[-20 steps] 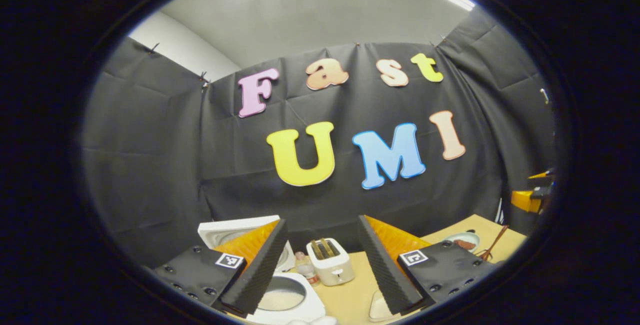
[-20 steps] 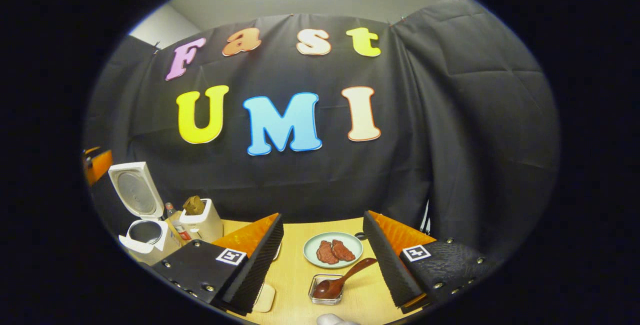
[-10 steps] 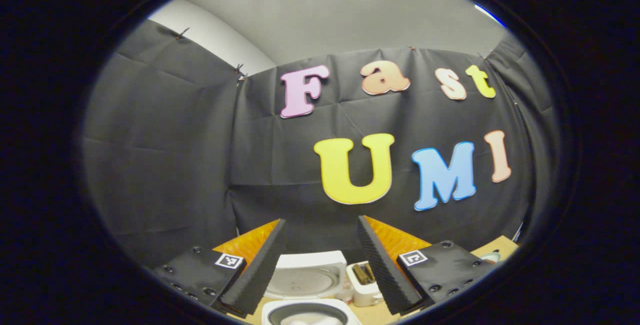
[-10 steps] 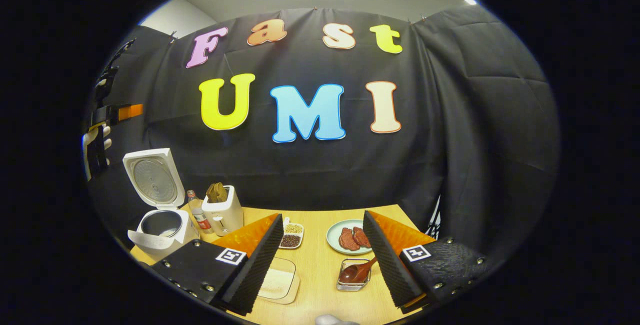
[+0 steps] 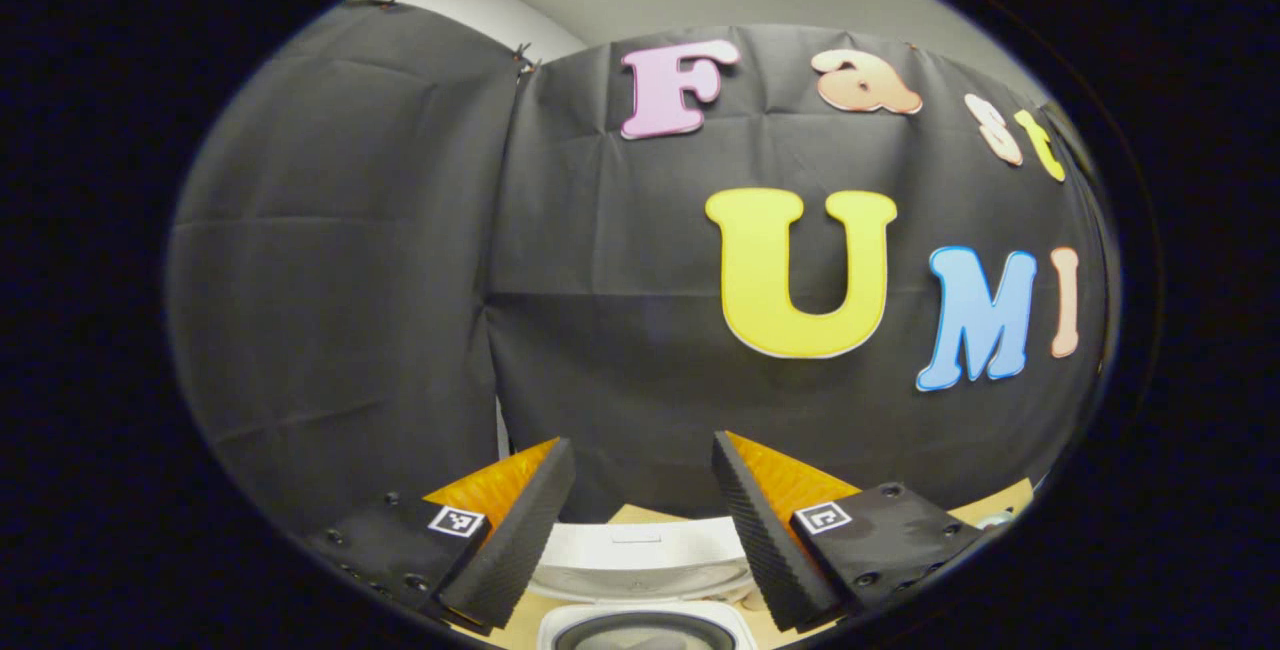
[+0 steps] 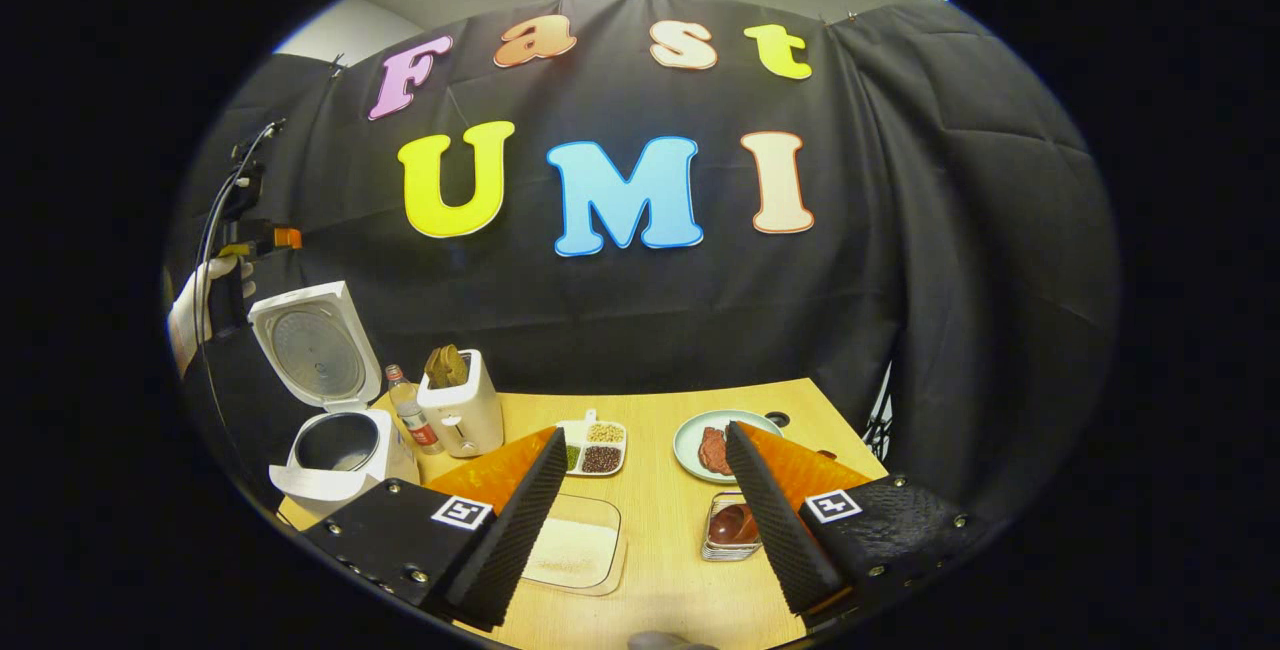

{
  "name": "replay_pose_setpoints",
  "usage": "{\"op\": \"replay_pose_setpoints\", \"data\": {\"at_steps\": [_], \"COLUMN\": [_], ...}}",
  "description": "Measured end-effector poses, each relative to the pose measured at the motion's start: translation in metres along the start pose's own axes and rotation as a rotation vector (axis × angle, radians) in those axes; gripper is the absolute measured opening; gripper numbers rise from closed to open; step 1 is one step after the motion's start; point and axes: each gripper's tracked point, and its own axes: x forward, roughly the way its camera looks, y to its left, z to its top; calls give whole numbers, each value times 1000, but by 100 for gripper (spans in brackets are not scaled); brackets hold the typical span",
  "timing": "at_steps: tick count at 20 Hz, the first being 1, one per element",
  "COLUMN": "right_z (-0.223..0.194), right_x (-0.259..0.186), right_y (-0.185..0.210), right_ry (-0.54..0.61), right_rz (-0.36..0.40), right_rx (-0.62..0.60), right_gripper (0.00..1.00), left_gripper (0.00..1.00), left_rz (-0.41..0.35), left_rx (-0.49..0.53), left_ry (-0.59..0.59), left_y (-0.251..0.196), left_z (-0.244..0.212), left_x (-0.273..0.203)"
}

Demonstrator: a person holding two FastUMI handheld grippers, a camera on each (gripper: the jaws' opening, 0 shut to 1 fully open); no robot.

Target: Close the left gripper, press the button to open the rice cooker; take a wooden spoon from the chopstick holder with the right hand, scoop a spoonful of rice and pour it into the rice cooker, then put the wooden spoon back into the chopstick holder.

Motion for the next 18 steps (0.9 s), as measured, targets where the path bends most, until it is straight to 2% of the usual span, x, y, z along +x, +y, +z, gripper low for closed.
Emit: {"op": "replay_pose_setpoints", "data": {"at_steps": [5, 7, 11, 14, 18], "right_z": [-5, -8, -13, -23, -35], "right_x": [-2, -5, -11, -10, -13], "right_y": [7, 7, 5, 1, 6], "right_ry": [14, 24, 34, 51, 92], "right_rz": [17, 23, 42, 56, 112], "right_rx": [14, 33, 54, 25, 45], "right_gripper": [98, 98, 98, 98, 98], "left_gripper": [96, 97, 98, 96, 97], "left_rz": [36, 45, 41, 22, 34], "left_rx": [-14, 58, 57, 56, 56], "left_ry": [164, 149, 190, 224, 237], "left_y": [2, 7, 1, 0, 4], "left_z": [-54, -53, -52, -51, -52], "left_x": [24, 23, 18, 18, 13]}}
